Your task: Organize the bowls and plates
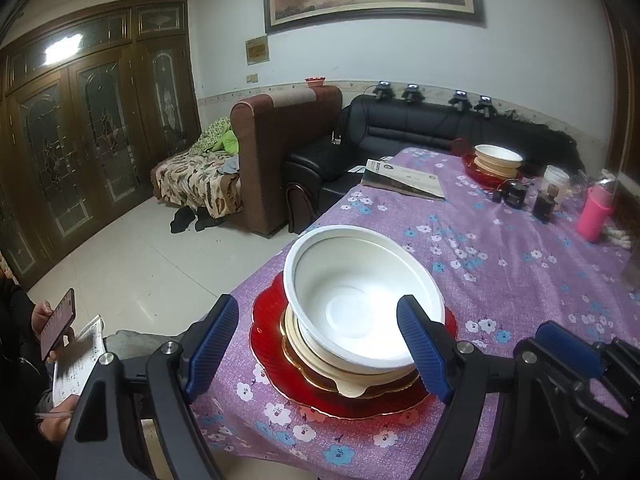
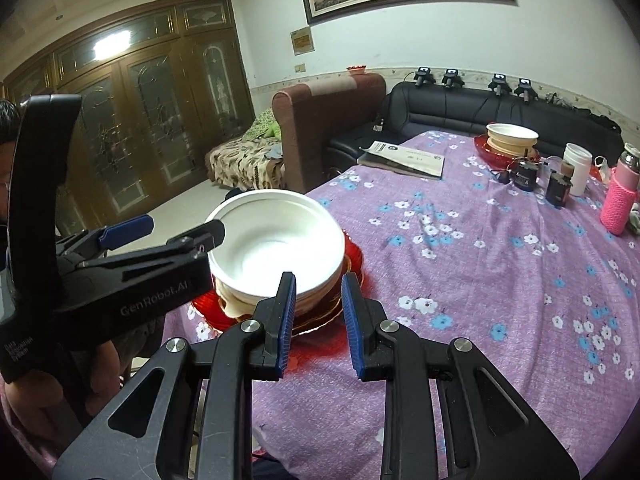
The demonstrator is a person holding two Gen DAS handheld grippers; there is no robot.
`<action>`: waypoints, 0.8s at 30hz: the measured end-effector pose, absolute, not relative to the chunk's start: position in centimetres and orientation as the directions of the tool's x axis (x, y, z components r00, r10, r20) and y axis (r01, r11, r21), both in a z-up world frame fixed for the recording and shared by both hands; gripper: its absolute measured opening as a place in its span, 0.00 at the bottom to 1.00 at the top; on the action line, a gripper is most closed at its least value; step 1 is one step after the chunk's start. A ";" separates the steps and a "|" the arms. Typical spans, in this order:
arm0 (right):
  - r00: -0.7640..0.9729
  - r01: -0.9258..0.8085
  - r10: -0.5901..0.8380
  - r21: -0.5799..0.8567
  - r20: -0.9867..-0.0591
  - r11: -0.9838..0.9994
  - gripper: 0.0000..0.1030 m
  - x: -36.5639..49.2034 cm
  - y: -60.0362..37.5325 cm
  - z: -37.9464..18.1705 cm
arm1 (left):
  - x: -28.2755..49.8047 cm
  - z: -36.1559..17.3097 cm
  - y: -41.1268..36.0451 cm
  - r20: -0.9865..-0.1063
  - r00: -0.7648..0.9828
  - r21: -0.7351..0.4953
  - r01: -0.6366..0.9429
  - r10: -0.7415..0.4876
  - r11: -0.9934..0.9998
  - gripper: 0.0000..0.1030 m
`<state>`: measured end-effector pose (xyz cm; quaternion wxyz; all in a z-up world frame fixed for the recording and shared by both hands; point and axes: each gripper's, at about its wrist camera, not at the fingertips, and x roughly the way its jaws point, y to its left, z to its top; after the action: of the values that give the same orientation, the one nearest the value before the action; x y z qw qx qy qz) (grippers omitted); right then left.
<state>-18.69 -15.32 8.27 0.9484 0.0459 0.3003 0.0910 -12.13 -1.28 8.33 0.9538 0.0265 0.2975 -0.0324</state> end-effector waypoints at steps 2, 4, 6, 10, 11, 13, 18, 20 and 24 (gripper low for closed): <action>0.799 -0.150 0.204 0.141 -0.566 0.979 0.23 -18.5 -15.2 8.0 | -12.1 8.4 -1.0 -0.570 0.820 0.026 0.080 -0.051 0.996 0.79; 0.797 -0.153 0.206 0.139 -0.568 0.978 0.23 -18.3 -15.1 7.9 | -12.2 8.4 -0.9 -0.570 0.820 0.025 0.079 -0.051 0.997 0.79; 0.796 -0.156 0.208 0.139 -0.568 0.978 0.23 -18.2 -15.0 7.9 | -12.1 8.4 -0.9 -0.570 0.820 0.027 0.077 -0.048 0.997 0.79; 0.796 -0.159 0.213 0.143 -0.566 0.977 0.23 -18.2 -14.8 7.9 | -11.9 8.3 -0.6 -0.579 0.814 0.022 0.072 -0.046 0.997 0.79; 0.796 -0.159 0.212 0.143 -0.567 0.977 0.23 -18.1 -14.8 7.9 | -11.8 8.2 -0.5 -0.580 0.813 0.019 0.068 -0.045 0.997 0.79; 0.794 -0.159 0.212 0.143 -0.569 0.977 0.23 -18.1 -14.7 7.8 | -11.6 8.2 -0.3 -0.583 0.811 0.010 0.064 -0.047 0.998 0.79; 0.788 -0.160 0.218 0.150 -0.576 0.976 0.23 -17.8 -14.5 7.3 | -11.2 8.1 -0.1 -0.589 0.807 0.012 0.061 -0.042 0.998 0.79; 0.786 -0.162 0.220 0.150 -0.577 0.975 0.23 -17.7 -14.5 7.2 | -11.2 8.0 -0.1 -0.588 0.808 0.013 0.056 -0.037 0.998 0.79; 0.786 -0.166 0.224 0.151 -0.577 0.974 0.23 -17.6 -14.3 7.2 | -11.2 7.8 0.1 -0.593 0.804 0.008 0.054 -0.039 0.998 0.79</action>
<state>-17.64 -14.33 7.18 0.9438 0.0460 0.3106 0.1033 -11.17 0.14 7.79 0.9498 0.0123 0.3118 -0.0245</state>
